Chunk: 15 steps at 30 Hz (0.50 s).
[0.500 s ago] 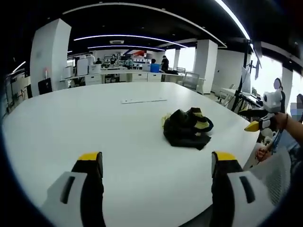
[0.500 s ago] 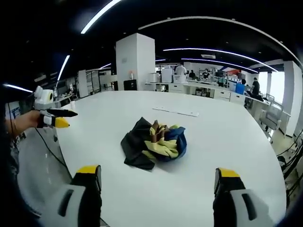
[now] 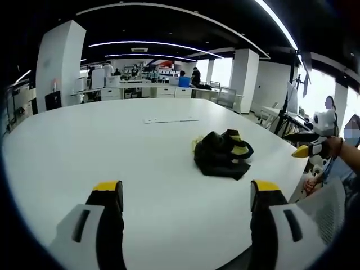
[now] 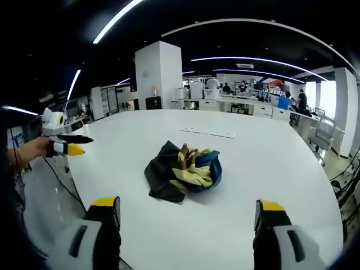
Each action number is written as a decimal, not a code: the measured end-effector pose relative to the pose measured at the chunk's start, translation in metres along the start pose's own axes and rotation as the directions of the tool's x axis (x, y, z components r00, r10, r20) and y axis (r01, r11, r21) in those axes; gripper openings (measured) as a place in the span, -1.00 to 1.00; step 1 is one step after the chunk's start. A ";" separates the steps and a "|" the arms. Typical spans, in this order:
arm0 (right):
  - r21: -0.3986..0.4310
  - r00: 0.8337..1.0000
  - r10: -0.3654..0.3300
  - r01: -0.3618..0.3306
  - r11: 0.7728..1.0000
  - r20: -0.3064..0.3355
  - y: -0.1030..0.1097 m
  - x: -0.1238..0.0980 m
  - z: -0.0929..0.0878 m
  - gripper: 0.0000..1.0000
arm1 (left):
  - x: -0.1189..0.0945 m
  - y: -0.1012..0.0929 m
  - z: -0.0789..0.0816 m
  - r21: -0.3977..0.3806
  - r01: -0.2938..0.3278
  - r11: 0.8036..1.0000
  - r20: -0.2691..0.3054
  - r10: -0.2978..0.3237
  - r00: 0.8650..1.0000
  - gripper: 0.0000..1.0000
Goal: Fold the garment on the visible template until the final outline fits inside the template.
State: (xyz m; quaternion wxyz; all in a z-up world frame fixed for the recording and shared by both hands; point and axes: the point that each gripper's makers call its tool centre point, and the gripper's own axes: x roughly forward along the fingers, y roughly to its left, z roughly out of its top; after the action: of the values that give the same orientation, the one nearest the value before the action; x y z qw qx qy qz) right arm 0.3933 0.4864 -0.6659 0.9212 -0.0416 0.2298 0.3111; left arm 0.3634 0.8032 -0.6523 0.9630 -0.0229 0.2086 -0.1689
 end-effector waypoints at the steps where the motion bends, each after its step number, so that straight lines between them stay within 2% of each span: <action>1: 0.000 1.000 0.000 0.000 1.000 -0.001 0.000 0.000 0.000 1.00 | 0.000 0.000 0.001 0.001 0.001 1.000 0.000 -0.001 1.000 0.82; 15: -0.001 1.000 -0.019 0.019 1.000 -0.010 -0.001 -0.010 -0.003 1.00 | 0.008 -0.010 0.002 0.013 0.050 0.999 0.000 -0.050 0.999 0.77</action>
State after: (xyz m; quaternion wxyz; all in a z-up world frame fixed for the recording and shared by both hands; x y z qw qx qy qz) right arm 0.3860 0.4796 -0.6639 0.9230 -0.0455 0.2337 0.3022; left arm 0.3677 0.7914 -0.6529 0.9587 -0.0218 0.2065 -0.1942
